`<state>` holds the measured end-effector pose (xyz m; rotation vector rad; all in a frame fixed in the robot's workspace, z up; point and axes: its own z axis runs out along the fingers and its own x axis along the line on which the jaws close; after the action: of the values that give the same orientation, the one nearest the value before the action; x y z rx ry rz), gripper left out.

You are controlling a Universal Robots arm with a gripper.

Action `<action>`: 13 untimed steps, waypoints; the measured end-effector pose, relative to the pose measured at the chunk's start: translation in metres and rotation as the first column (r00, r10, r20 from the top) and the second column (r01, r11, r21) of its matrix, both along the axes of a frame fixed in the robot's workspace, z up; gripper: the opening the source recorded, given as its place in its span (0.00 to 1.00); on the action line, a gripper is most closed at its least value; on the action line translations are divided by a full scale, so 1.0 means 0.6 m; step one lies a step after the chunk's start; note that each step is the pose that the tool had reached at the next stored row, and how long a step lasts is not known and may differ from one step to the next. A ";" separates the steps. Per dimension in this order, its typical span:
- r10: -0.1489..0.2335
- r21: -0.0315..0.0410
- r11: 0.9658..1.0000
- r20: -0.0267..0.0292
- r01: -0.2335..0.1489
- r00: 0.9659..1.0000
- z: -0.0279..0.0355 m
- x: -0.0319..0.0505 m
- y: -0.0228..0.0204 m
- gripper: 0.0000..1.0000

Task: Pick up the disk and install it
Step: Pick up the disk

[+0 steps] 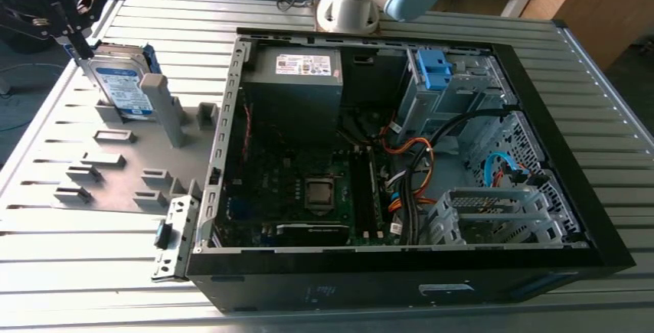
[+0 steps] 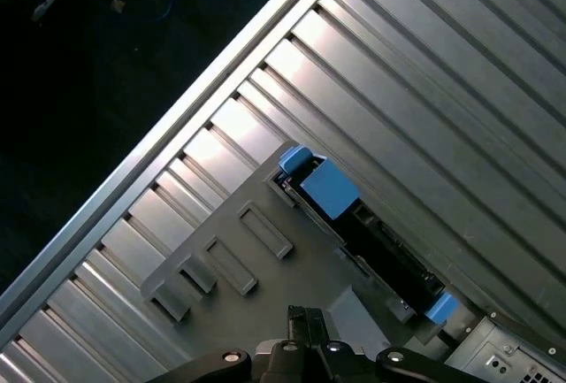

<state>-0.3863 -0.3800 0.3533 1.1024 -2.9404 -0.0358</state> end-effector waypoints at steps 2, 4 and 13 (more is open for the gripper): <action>0.004 0.000 1.000 0.000 -0.004 1.000 0.000 0.000 0.0000 0.11; 0.008 0.000 1.000 0.000 -0.008 1.000 0.000 0.000 0.0000 0.11; 0.024 0.000 1.000 0.000 -0.024 1.000 0.000 0.000 0.0000 0.11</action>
<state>-0.3863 -0.3800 0.3533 1.1375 -2.9267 -0.0356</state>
